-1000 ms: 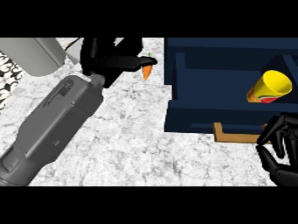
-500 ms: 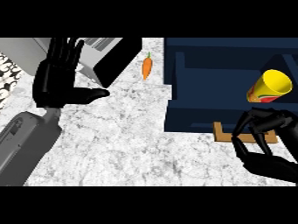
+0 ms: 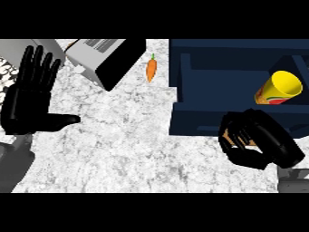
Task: Pick up the cup, place it into the drawer and close the drawer
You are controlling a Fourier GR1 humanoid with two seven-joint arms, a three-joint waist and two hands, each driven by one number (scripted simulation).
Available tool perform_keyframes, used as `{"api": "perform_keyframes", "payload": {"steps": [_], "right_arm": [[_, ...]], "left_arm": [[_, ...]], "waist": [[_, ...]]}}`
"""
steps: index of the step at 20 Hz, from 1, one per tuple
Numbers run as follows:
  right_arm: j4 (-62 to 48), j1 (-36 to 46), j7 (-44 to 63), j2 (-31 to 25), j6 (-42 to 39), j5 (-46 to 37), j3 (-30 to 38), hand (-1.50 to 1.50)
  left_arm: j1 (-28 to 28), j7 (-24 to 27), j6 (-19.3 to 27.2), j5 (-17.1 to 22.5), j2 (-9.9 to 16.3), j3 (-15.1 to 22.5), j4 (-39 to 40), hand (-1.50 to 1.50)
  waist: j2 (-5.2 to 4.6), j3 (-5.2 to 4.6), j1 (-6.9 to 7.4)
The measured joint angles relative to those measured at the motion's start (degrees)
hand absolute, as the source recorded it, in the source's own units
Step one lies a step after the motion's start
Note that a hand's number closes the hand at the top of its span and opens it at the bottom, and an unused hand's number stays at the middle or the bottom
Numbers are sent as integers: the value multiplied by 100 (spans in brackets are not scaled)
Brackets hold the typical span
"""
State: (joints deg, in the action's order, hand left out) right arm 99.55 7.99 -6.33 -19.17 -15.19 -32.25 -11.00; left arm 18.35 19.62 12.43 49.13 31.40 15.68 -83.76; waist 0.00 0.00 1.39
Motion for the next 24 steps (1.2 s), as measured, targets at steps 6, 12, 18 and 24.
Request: {"api": "perform_keyframes", "payload": {"steps": [6,12,18,24], "right_arm": [[-1514,475,-443,316,619,-789,-202,-150],[-2955,1177,-796,465,864,-1250,-140,-150],[-4582,2010,-1313,743,1332,-1442,171,-150],[-6221,3122,-1946,707,1303,-1279,705,-150]], "left_arm": [[-601,123,-508,-35,89,-359,-71,-150],[-1035,208,-981,-127,77,-703,-76,-150],[-1290,190,-1406,-188,29,-1024,-62,-150],[-1396,135,-1699,-220,-21,-1235,-56,-150]], "waist": [[-10,1,-40],[-7,-2,-55],[1,-6,-34],[-14,-2,31]]}}
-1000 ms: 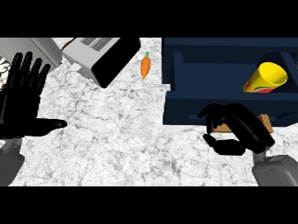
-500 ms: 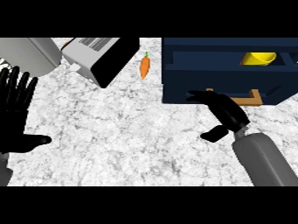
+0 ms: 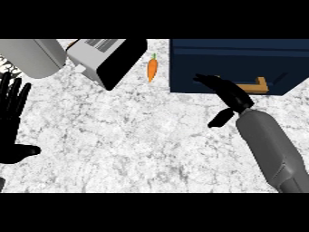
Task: Pick up the cup, place it into the drawer and close the drawer
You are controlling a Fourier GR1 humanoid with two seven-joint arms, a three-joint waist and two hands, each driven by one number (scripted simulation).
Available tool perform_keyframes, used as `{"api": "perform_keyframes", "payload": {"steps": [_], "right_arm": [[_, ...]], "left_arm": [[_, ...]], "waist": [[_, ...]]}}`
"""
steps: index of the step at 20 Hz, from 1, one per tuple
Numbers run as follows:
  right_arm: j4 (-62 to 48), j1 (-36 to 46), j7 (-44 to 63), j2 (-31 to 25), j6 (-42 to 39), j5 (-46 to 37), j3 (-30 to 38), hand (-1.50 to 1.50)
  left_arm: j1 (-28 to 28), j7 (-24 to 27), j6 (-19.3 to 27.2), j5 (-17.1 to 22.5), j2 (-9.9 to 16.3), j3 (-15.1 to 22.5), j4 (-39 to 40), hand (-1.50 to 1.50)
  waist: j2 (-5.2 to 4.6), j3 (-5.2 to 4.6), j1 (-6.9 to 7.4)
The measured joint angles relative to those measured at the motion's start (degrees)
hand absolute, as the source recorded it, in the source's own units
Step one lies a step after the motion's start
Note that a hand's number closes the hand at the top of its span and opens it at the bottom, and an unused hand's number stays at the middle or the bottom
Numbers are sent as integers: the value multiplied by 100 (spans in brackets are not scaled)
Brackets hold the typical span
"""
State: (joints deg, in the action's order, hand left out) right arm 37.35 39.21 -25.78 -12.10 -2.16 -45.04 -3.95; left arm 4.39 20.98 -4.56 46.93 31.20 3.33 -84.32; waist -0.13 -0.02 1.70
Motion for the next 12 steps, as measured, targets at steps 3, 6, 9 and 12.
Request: {"api": "perform_keyframes", "payload": {"steps": [3,6,9,12], "right_arm": [[-696,446,-346,-75,29,24,188,-150],[-1230,790,-676,-211,-54,55,333,-150],[-1639,1059,-962,-345,-192,80,434,-150],[-1929,1218,-1141,-426,-266,108,522,-150]], "left_arm": [[124,-13,-152,0,-19,-90,172,-150],[96,-16,-233,-40,-56,-91,178,-150],[107,5,-359,-55,-96,-90,269,-150],[123,22,-412,-101,-123,-80,312,-150]], "waist": [[8,-12,16],[11,-13,76],[-8,-3,138],[-14,-8,193]]}}
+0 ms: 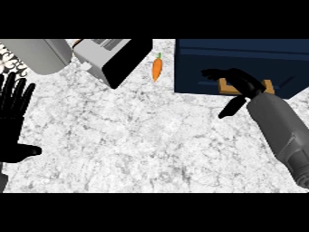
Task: Pick up the cup, place it into the drawer and close the drawer
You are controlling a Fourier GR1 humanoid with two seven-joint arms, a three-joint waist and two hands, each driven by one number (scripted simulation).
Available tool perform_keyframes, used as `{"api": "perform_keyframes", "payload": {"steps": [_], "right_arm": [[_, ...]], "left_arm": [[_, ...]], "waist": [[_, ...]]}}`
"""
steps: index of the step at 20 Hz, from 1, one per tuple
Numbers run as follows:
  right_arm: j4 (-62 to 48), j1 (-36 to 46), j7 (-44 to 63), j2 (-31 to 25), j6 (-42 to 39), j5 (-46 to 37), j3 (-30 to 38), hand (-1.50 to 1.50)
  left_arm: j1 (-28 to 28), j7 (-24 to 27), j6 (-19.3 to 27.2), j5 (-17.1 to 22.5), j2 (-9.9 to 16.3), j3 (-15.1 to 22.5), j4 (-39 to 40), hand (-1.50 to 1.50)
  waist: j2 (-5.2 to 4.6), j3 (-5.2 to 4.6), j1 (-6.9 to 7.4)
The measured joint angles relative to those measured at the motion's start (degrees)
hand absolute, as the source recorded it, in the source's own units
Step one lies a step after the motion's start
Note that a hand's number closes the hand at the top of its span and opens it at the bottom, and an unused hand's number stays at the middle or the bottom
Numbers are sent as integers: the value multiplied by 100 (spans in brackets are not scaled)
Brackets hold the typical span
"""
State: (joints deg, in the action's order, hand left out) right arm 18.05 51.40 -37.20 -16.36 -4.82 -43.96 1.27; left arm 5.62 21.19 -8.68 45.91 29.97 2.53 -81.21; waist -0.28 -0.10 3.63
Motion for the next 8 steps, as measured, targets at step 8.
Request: {"api": "perform_keyframes", "payload": {"steps": [8], "right_arm": [[-501,241,-321,-117,-266,73,138,-150]], "left_arm": [[214,28,69,-210,-109,72,88,-150]], "waist": [[-26,6,65]]}}
